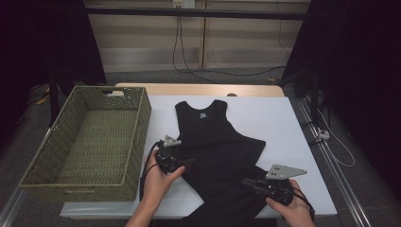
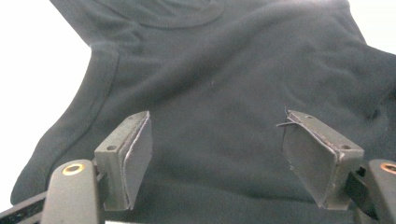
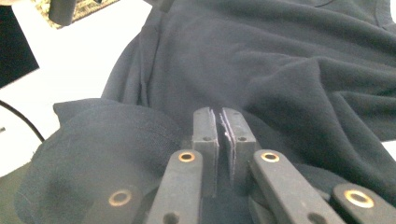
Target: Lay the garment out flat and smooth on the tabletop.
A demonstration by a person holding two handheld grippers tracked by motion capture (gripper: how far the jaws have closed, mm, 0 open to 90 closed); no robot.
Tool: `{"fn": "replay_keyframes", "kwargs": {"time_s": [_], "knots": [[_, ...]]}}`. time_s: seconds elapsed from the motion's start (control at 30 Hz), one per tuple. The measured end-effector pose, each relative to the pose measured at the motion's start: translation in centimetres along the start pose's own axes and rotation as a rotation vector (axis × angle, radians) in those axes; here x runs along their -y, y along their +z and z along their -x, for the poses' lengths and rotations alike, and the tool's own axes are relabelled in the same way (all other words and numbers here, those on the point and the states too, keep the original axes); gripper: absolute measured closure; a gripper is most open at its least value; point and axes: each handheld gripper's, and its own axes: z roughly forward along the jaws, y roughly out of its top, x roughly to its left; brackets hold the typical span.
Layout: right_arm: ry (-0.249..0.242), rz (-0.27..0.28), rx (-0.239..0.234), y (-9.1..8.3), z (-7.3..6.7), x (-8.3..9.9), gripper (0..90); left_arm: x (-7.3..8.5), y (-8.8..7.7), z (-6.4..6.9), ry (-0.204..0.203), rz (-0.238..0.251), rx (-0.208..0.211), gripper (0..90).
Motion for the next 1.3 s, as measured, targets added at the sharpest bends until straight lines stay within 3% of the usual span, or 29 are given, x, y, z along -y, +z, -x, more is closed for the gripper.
{"fn": "replay_keyframes", "kwargs": {"time_s": [0.1,0.27,0.43,0.53,0.57,0.63,0.7,0.77,0.83,0.9,1.13,1.23,1.3], "knots": [[0.017,0.006,0.007,-0.1,0.3,0.0,85.7,-0.3,0.1,-0.1,-0.001,0.004,0.005,23.7],[0.002,0.012,-0.004,-0.7,0.0,-0.3,85.7,-0.3,-0.1,-0.5,-0.001,0.007,-0.002,23.2],[-0.017,0.008,-0.011,-3.2,-0.9,0.9,85.6,-0.3,-0.2,-0.7,-0.006,0.007,-0.001,23.0],[-0.033,-0.034,-0.029,-4.7,-1.6,2.1,84.8,-0.3,-0.3,-0.8,-0.007,0.009,-0.007,22.9],[-0.043,-0.031,-0.031,-5.2,-1.7,2.4,82.0,-0.3,-0.4,-0.8,-0.004,0.012,-0.010,22.9],[-0.029,-0.021,-0.010,-5.8,-1.8,2.7,66.8,-0.2,-0.5,-0.7,-0.007,0.002,-0.008,22.8],[-0.030,0.006,0.004,-6.2,-1.3,2.4,62.6,-0.1,-0.4,-0.7,-0.011,0.005,-0.005,22.8],[-0.013,0.019,0.053,-5.9,-0.4,1.5,54.5,0.0,-0.3,-0.7,-0.016,-0.005,-0.001,22.7],[-0.007,0.034,0.058,-5.1,0.5,0.8,50.7,0.1,-0.2,-0.7,-0.015,-0.006,-0.003,22.7],[0.015,0.040,0.092,-4.0,1.8,-0.2,44.2,0.2,-0.1,-0.7,-0.014,-0.009,-0.002,22.6],[0.098,0.020,0.146,-0.7,6.3,-1.7,39.3,0.5,-0.1,-0.8,-0.021,-0.012,-0.009,22.6],[0.116,0.001,0.141,0.6,7.5,-1.4,39.0,0.6,-0.1,-0.7,-0.011,-0.018,-0.005,22.6],[0.124,-0.017,0.138,1.3,7.7,-0.9,39.8,0.8,0.0,-0.5,-0.031,-0.023,-0.009,22.5]]}}
